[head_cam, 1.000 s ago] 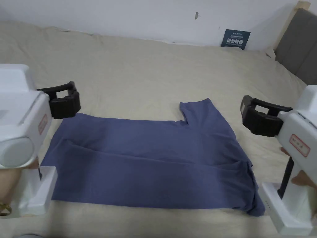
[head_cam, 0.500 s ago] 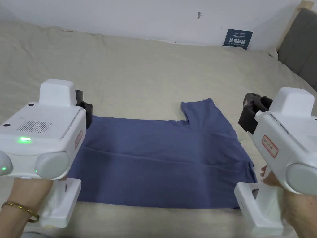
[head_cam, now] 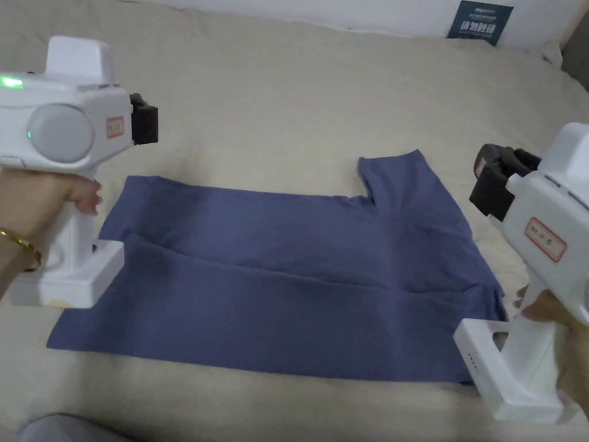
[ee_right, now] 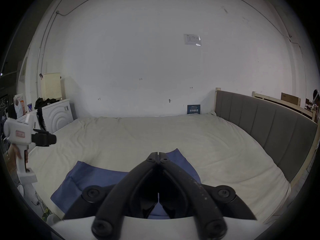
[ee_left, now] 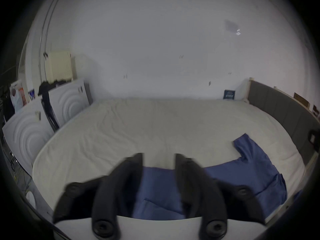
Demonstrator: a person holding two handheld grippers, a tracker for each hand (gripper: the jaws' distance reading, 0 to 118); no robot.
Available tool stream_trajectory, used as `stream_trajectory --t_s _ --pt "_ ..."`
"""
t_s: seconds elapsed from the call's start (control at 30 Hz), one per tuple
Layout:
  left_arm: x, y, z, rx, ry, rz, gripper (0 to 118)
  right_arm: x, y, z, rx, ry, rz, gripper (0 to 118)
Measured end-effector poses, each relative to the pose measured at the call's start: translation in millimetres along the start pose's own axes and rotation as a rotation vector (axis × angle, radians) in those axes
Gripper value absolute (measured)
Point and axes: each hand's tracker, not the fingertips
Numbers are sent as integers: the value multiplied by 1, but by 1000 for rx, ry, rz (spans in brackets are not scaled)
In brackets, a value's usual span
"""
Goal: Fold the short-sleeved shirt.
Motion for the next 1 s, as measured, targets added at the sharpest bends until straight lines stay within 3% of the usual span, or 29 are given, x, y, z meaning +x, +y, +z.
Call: stream_trajectory --t_s 0.07,0.1,0.13,0.23,0.43,0.53,0.6,0.67,0.8,0.83,0.87,0.9,1.0 --pt "-11 9 -30 -102 -24 49 79 0 0 -12 -18 6 -1 1" --pt "-16 12 -48 -150 -31 70 104 -1 0 -19 -26 6 0 1" --pt "-20 14 -64 -194 -34 77 118 -1 0 -25 -36 5 2 1" --pt "-24 16 -107 -315 -71 106 117 0 -1 -46 -65 9 2 1" --pt "-25 -1 -193 -481 40 0 117 5 -10 -90 -134 -13 30 1" --pt "-31 -21 -221 -558 91 46 116 8 -15 -103 -160 -18 24 1" --pt "-32 -33 -234 -587 120 75 106 10 -22 -111 -173 -20 15 1" --pt "-36 -41 -245 -588 113 68 104 16 -31 -119 -194 -28 13 1" --pt "-31 -40 -237 -557 50 74 72 23 -43 -127 -238 -31 0 1" --pt "-30 -38 -233 -538 10 53 56 23 -43 -128 -242 -31 -1 1" --pt "-27 -36 -228 -524 5 35 32 24 -44 -130 -247 -33 -1 1" --pt "-24 -35 -226 -520 33 21 1 26 -44 -131 -251 -35 -1 1" --pt "-18 -28 -213 -511 33 6 1 33 -34 -138 -266 -28 2 1"
